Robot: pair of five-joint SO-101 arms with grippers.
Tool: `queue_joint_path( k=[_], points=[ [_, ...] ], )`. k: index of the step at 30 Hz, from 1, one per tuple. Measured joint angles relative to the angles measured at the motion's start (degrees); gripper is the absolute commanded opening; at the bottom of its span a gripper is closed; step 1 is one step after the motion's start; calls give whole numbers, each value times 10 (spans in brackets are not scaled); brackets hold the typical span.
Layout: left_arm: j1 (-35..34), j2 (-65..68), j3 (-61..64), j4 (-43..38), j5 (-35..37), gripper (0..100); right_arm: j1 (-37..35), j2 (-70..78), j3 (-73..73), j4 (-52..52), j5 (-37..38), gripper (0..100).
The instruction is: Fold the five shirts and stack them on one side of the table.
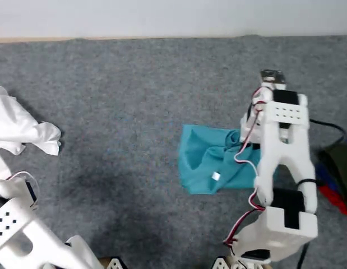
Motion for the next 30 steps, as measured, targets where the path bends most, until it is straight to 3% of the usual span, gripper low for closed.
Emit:
queue_joint_path(
  k=[15,23,26,30],
  points=[
    [0,0,0,0,0,4,74,70,7,-47,45,24],
    [0,0,0,0,0,4,74,70,7,-31,79,381],
    [0,0,0,0,0,4,76,39,0,-2,80,371],
    [0,0,0,0,0,4,76,-27,-22,23,80,266]
  ],
)
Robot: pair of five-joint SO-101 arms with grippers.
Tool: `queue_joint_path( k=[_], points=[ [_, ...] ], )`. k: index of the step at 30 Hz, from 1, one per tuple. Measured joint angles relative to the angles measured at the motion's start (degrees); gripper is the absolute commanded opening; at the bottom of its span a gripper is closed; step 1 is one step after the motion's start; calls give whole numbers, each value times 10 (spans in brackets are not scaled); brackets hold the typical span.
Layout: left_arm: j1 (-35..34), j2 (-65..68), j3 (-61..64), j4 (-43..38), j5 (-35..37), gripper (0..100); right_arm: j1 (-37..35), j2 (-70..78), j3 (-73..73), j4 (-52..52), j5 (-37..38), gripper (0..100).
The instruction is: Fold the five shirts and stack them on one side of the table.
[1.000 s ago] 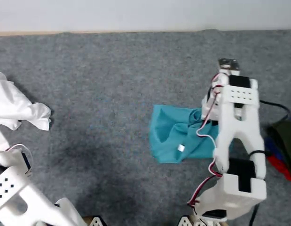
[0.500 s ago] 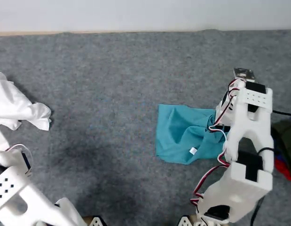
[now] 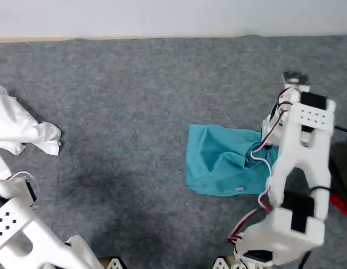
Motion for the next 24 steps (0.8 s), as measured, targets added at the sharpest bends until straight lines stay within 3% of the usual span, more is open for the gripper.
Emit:
queue_joint_path(
  k=[6,16,24],
  points=[
    [0,0,0,0,0,4,-54,-76,-1,52,-3,2],
    [11,0,16,-1,0,4,-188,-62,4,25,-133,10],
    [14,0,16,-1,0,4,-202,36,24,-42,-154,9]
  ],
)
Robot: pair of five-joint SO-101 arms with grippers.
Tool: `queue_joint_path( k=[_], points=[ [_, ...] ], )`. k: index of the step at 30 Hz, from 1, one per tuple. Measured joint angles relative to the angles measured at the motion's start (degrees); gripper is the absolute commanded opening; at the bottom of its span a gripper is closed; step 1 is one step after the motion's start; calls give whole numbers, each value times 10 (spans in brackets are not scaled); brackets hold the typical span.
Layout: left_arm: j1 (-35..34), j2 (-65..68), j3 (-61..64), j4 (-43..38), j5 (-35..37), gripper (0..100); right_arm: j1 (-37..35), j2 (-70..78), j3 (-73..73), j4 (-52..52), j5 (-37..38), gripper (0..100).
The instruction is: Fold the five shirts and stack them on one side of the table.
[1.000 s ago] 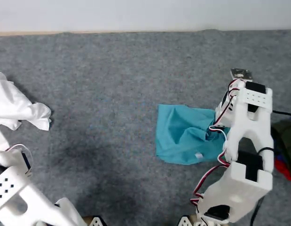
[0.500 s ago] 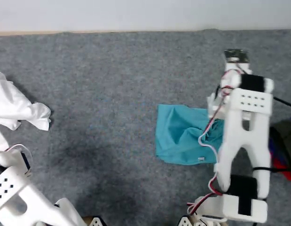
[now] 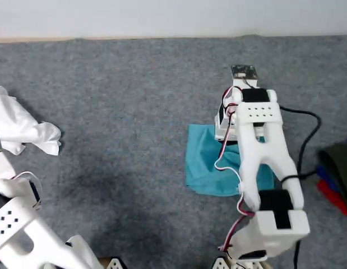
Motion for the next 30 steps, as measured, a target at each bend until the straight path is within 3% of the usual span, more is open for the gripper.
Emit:
queue_joint_path(
  k=[4,16,23,30],
  points=[
    [0,0,0,0,0,4,14,41,0,-53,4,9],
    [0,0,0,0,0,4,138,111,1,-320,142,9],
    [0,0,0,0,0,4,141,107,1,-258,143,9],
    [0,0,0,0,0,4,116,10,1,-98,143,9]
  ],
)
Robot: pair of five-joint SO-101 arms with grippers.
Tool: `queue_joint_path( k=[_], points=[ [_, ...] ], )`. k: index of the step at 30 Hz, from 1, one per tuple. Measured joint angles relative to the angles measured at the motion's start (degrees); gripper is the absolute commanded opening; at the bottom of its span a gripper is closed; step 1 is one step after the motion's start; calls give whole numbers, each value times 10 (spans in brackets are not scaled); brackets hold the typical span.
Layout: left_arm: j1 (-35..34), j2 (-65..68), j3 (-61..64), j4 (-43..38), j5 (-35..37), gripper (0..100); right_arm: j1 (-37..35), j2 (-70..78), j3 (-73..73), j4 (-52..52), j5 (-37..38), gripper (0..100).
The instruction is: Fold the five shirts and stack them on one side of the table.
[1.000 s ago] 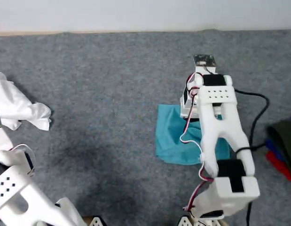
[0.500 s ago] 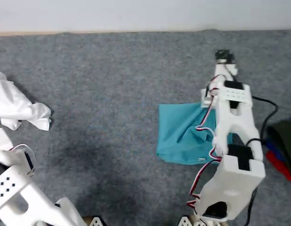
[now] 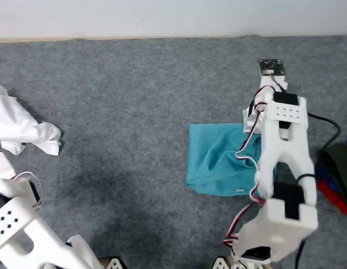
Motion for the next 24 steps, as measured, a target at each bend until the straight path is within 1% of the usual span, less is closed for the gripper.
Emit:
queue_joint_path(
  k=[6,11,16,19,24],
  points=[
    [0,0,0,0,0,4,-28,-84,0,142,-49,9],
    [0,0,0,0,0,4,-41,-114,0,227,-76,9],
    [0,0,0,0,0,4,-47,-115,10,237,-80,12],
    [0,0,0,0,0,4,-62,-113,41,219,-80,24],
    [0,0,0,0,0,4,-63,-105,61,194,-100,164]
  ],
)
